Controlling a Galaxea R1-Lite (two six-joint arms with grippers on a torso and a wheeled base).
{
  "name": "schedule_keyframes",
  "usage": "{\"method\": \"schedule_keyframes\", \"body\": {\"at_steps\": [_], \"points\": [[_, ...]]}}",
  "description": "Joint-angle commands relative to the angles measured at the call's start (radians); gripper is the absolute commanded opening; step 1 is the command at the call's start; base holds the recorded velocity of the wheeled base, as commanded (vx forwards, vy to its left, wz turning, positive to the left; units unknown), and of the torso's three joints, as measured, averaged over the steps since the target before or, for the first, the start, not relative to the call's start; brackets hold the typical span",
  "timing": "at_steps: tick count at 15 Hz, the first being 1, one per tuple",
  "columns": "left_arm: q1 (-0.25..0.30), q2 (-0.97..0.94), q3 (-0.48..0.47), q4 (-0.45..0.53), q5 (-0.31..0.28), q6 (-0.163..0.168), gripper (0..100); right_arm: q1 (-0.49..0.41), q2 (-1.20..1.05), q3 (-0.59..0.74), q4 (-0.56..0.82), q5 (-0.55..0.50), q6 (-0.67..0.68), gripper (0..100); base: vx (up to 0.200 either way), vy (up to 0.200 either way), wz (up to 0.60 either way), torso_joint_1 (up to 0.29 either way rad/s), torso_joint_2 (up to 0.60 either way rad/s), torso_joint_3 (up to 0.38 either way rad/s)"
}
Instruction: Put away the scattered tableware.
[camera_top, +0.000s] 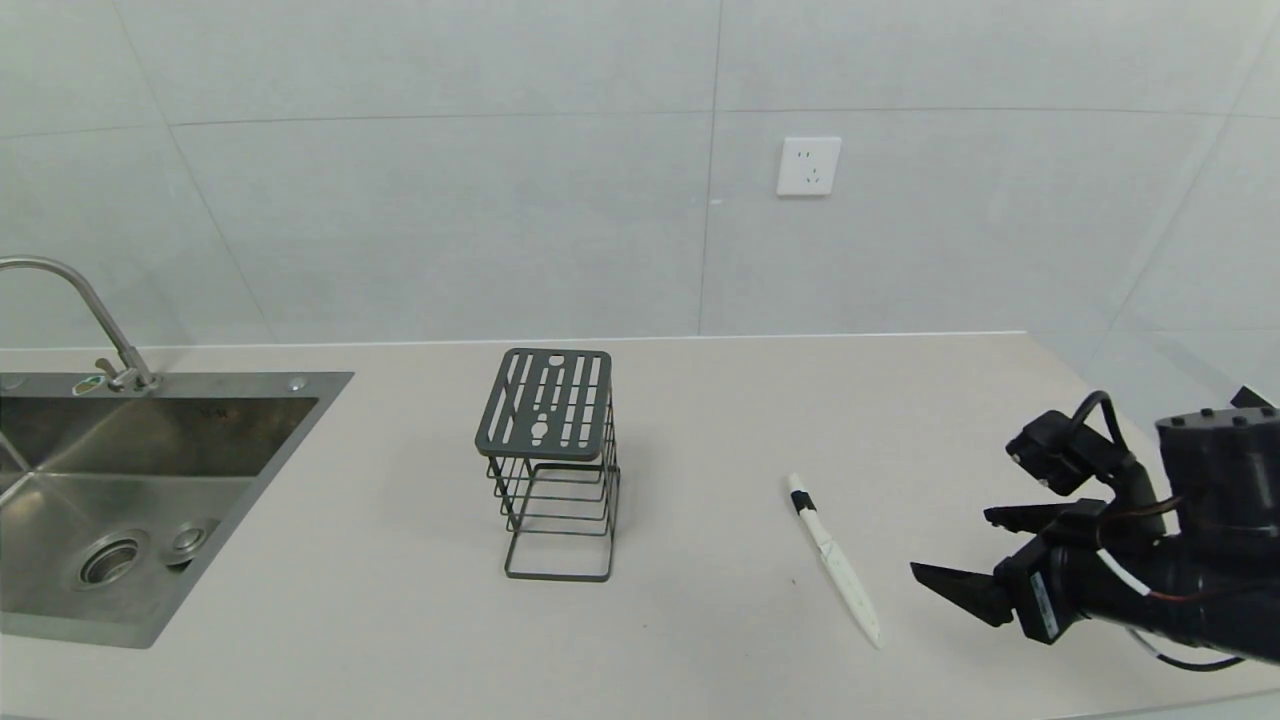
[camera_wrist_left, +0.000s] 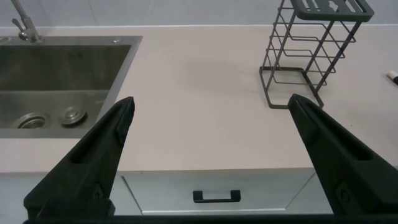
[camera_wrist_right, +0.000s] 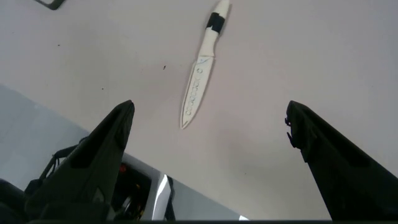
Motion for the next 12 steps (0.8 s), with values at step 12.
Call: {"method": "schedule_keyframes", "body": {"at_steps": [12], "points": [[0.000, 0.001, 0.000, 0.002, 0.000, 0.010, 100, 0.096, 0.346, -0.142, -0.045, -0.120, 0.099, 100, 0.000, 0.000, 0.00, 0.000, 0.00, 0.000]]}}
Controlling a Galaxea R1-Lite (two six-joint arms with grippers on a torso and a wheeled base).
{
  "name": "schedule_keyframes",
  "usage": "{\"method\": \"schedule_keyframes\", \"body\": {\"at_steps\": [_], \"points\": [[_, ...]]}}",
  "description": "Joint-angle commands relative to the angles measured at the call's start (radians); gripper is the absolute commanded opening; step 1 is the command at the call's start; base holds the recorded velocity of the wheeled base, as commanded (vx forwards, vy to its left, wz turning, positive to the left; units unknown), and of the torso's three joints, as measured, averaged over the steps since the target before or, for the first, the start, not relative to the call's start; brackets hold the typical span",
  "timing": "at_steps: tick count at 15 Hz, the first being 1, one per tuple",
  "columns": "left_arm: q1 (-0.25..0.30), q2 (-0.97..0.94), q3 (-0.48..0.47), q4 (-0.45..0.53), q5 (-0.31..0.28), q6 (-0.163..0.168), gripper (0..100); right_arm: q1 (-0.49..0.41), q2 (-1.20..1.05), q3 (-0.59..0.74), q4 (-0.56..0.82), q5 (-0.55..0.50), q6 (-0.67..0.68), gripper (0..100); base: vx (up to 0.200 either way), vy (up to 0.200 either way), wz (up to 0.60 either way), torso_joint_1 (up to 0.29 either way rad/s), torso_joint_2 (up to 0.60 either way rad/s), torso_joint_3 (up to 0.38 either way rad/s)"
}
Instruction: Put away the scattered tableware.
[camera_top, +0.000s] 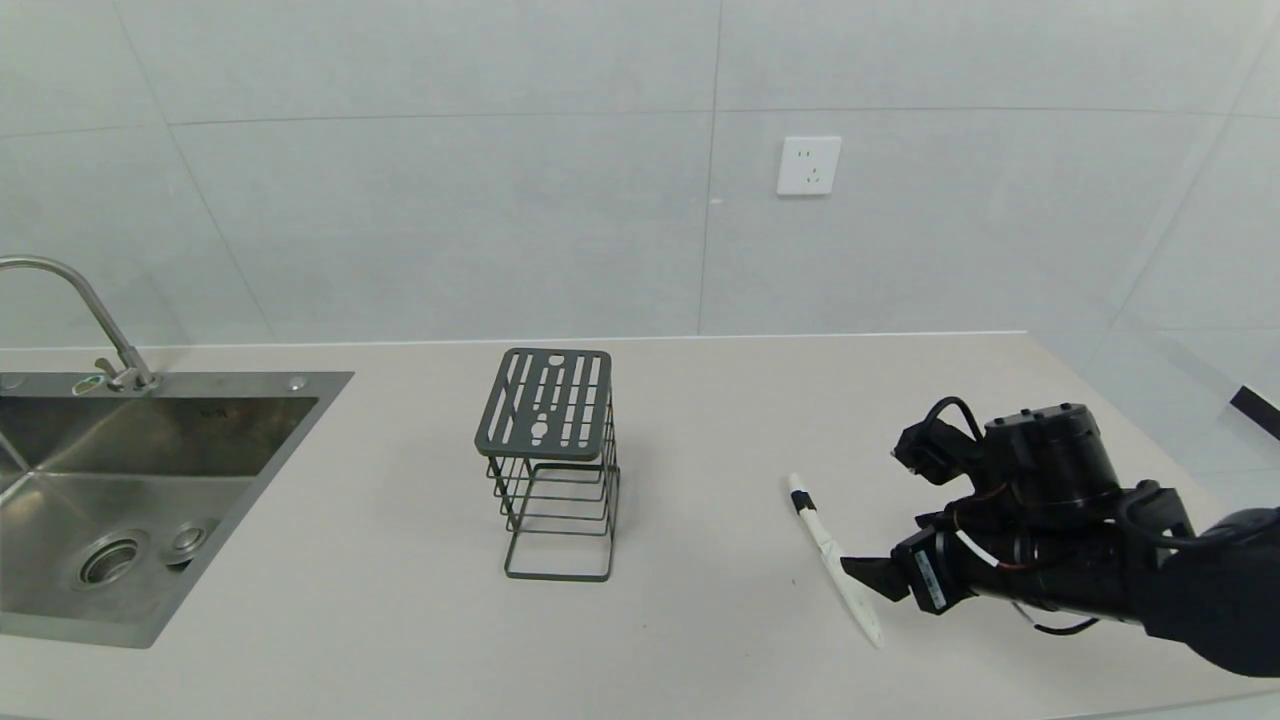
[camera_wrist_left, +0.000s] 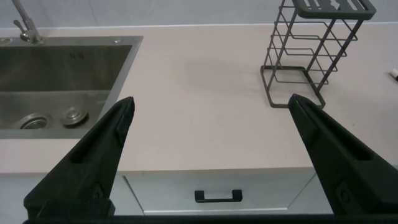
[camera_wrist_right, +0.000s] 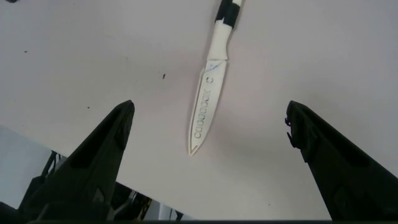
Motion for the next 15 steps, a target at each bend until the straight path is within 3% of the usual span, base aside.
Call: {"method": "schedule_keyframes", "body": {"at_steps": [1, 15], "points": [[0.000, 0.001, 0.000, 0.000, 0.000, 0.000, 100, 0.002, 0.075, -0.030, -0.003, 0.000, -0.002, 100, 0.000, 0.000, 0.00, 0.000, 0.00, 0.000], [0.000, 0.001, 0.000, 0.000, 0.000, 0.003, 100, 0.000, 0.316, -0.155, -0.075, 0.000, -0.007, 100, 0.000, 0.000, 0.00, 0.000, 0.00, 0.000]]}}
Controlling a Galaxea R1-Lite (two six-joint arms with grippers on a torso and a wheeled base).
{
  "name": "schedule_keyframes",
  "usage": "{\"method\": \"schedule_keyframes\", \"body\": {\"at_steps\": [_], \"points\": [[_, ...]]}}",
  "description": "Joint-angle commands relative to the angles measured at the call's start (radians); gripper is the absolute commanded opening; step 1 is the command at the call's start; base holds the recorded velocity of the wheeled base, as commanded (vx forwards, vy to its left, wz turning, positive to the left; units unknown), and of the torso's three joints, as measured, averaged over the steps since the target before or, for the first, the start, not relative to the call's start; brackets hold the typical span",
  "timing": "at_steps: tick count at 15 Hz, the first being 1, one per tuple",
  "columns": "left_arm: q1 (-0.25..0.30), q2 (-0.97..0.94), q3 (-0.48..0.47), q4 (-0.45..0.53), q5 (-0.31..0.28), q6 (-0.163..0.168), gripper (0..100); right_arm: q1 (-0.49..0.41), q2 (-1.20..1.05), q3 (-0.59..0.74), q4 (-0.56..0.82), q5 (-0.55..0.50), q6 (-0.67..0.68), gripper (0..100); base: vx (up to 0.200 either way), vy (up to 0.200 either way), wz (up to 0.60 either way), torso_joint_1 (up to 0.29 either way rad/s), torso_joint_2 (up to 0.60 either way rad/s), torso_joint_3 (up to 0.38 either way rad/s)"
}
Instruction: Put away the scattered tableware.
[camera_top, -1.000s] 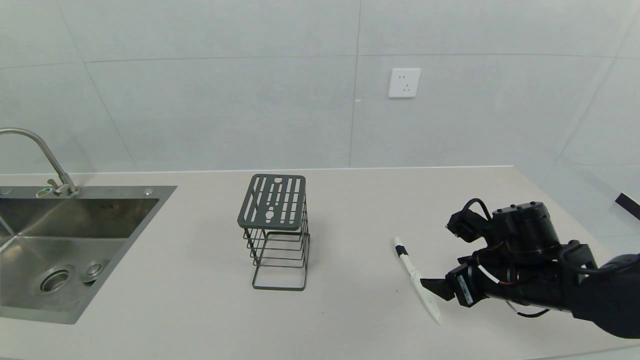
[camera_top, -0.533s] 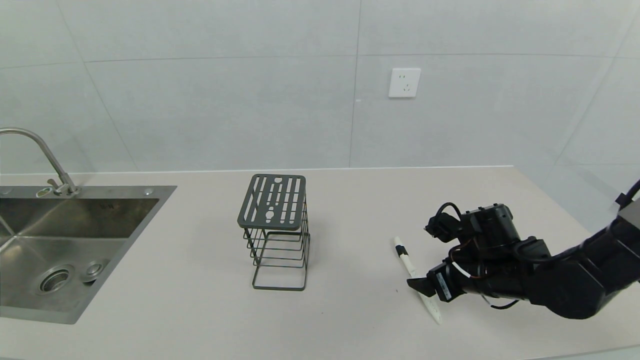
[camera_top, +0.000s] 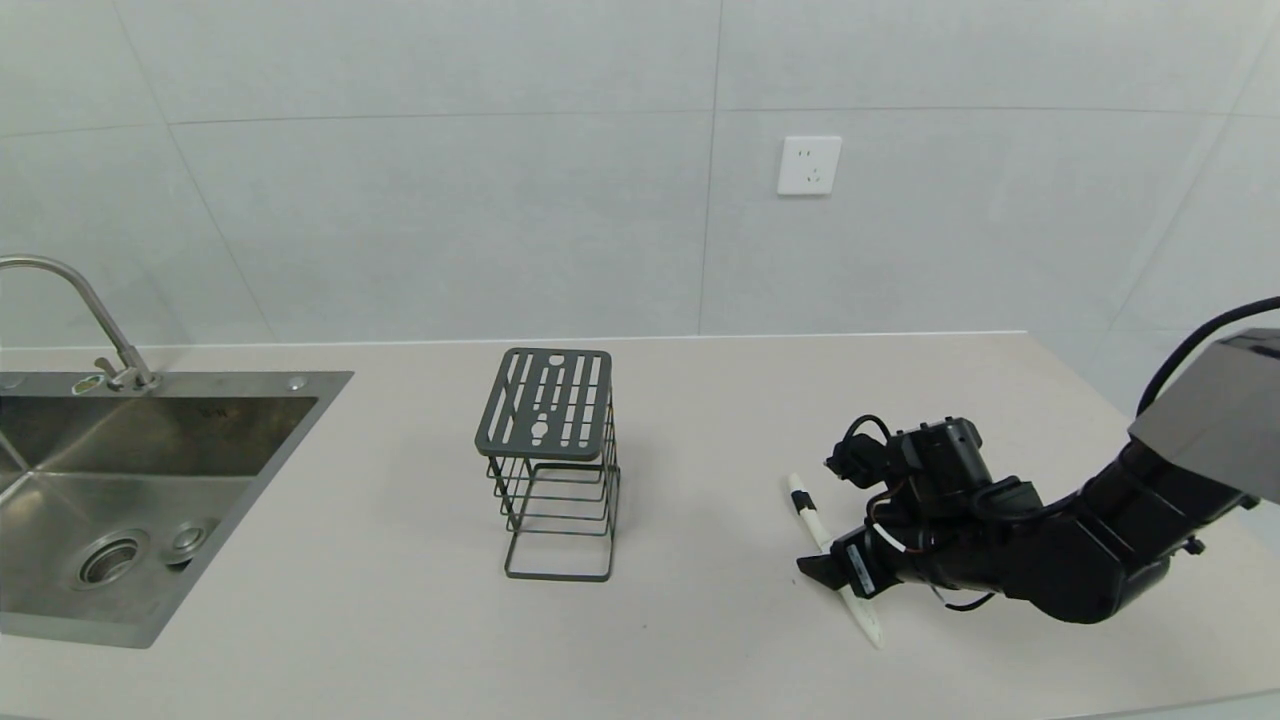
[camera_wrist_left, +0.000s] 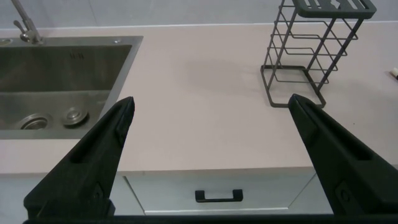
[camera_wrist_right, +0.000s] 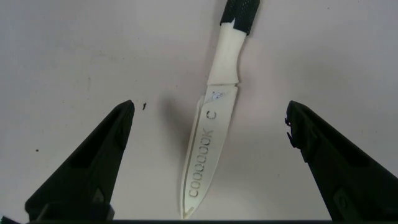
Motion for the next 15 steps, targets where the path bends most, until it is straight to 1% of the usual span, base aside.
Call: {"method": "schedule_keyframes", "body": {"at_steps": [1, 3, 4, 13, 14, 15], "points": [[0.000, 0.001, 0.000, 0.000, 0.000, 0.000, 100, 0.000, 0.022, -0.006, 0.000, 0.000, -0.001, 100, 0.000, 0.000, 0.00, 0.000, 0.00, 0.000], [0.000, 0.001, 0.000, 0.000, 0.000, 0.000, 100, 0.000, 0.031, -0.011, 0.000, -0.007, -0.001, 100, 0.000, 0.000, 0.00, 0.000, 0.00, 0.000], [0.000, 0.001, 0.000, 0.000, 0.000, 0.000, 100, 0.001, 0.042, -0.016, -0.001, -0.027, 0.001, 100, 0.000, 0.000, 0.00, 0.000, 0.00, 0.000], [0.000, 0.001, 0.000, -0.002, 0.000, 0.000, 100, 0.006, 0.106, -0.049, -0.001, -0.030, 0.002, 100, 0.000, 0.000, 0.00, 0.000, 0.00, 0.000], [0.000, 0.001, 0.000, -0.002, 0.000, 0.000, 100, 0.006, 0.111, -0.042, 0.000, -0.030, 0.001, 0, 0.000, 0.000, 0.00, 0.000, 0.00, 0.000], [0.000, 0.001, 0.000, -0.002, 0.000, 0.000, 100, 0.004, 0.118, -0.037, 0.000, -0.030, 0.001, 0, 0.000, 0.000, 0.00, 0.000, 0.00, 0.000]]}}
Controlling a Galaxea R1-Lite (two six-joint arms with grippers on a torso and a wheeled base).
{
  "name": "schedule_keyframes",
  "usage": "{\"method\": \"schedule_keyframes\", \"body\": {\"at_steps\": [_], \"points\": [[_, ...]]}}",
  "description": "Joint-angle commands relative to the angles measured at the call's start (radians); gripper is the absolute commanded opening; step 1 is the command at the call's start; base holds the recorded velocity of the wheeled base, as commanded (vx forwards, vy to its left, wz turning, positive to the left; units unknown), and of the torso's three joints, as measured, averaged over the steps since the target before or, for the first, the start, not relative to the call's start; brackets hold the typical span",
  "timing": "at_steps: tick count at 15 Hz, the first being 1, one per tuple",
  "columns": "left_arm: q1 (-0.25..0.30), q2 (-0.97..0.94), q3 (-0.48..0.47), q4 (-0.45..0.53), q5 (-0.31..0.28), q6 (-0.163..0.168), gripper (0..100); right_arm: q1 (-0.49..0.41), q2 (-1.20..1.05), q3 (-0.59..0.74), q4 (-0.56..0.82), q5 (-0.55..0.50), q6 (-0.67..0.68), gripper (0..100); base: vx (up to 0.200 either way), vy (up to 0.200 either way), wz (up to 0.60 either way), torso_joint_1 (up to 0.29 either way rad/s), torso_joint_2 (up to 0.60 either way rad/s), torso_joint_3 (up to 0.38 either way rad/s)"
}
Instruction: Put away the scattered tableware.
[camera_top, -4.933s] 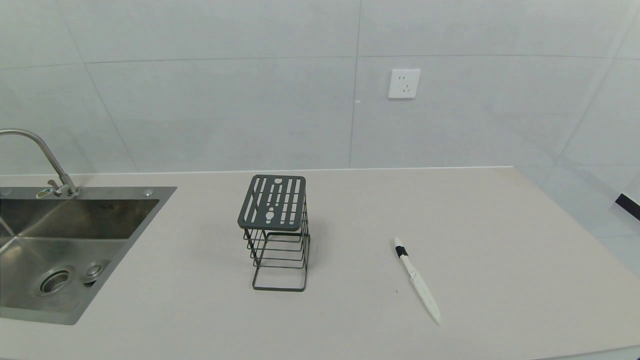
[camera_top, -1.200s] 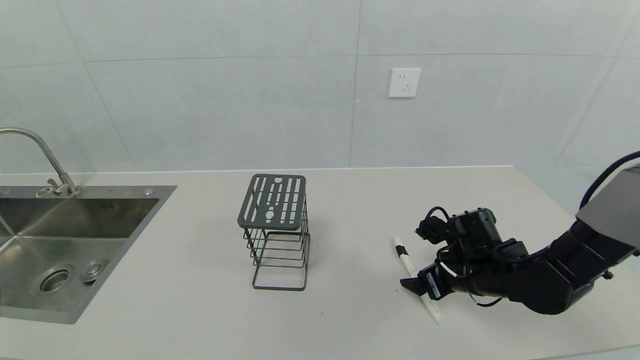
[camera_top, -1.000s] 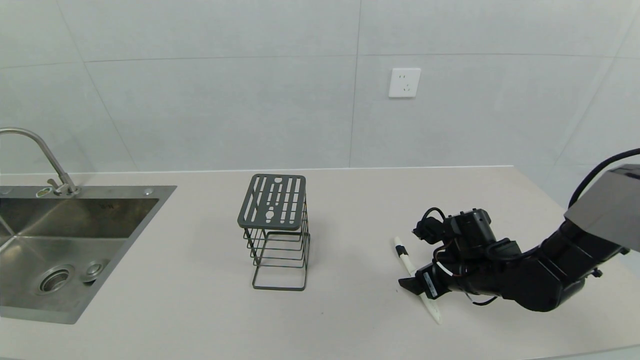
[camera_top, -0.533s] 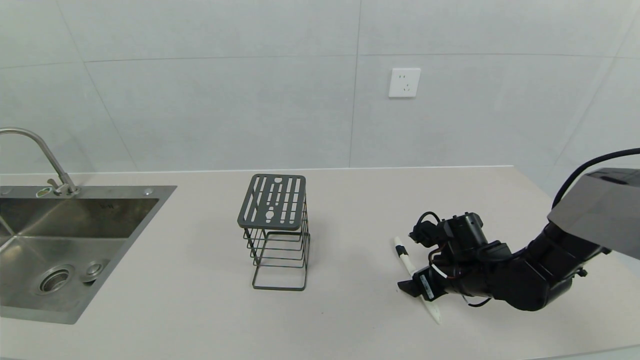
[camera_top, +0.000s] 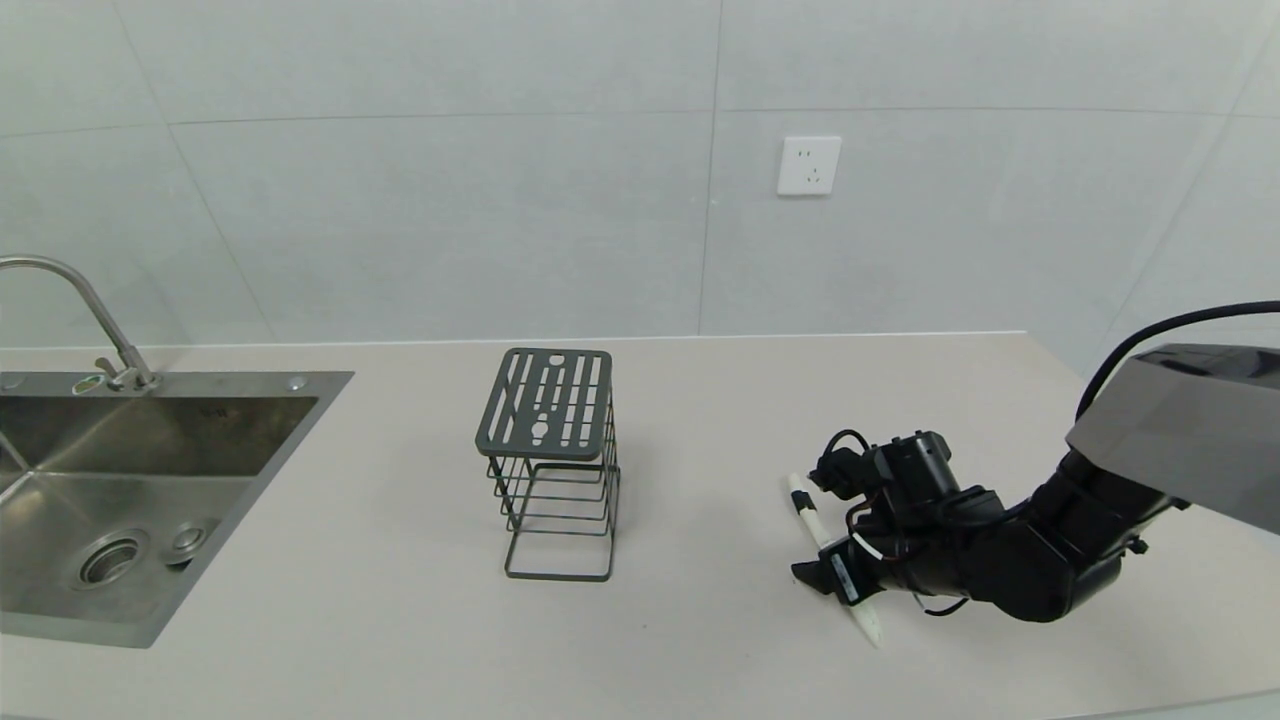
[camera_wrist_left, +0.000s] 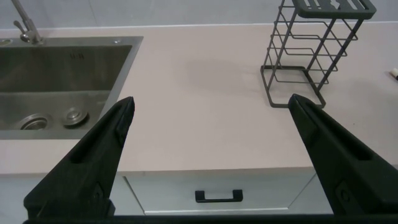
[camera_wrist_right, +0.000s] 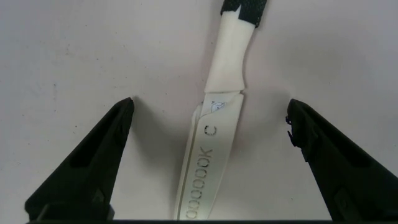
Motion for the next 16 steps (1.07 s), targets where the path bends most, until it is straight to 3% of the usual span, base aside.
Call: {"method": "schedule_keyframes", "body": {"at_steps": [1, 16], "points": [[0.000, 0.001, 0.000, 0.000, 0.000, 0.000, 100, -0.006, 0.022, 0.005, 0.007, -0.002, 0.000, 0, 0.000, 0.000, 0.00, 0.000, 0.00, 0.000], [0.000, 0.001, 0.000, 0.000, -0.003, -0.008, 100, 0.006, -0.080, 0.039, -0.105, -0.012, 0.003, 0, 0.000, 0.000, 0.00, 0.000, 0.00, 0.000]]}}
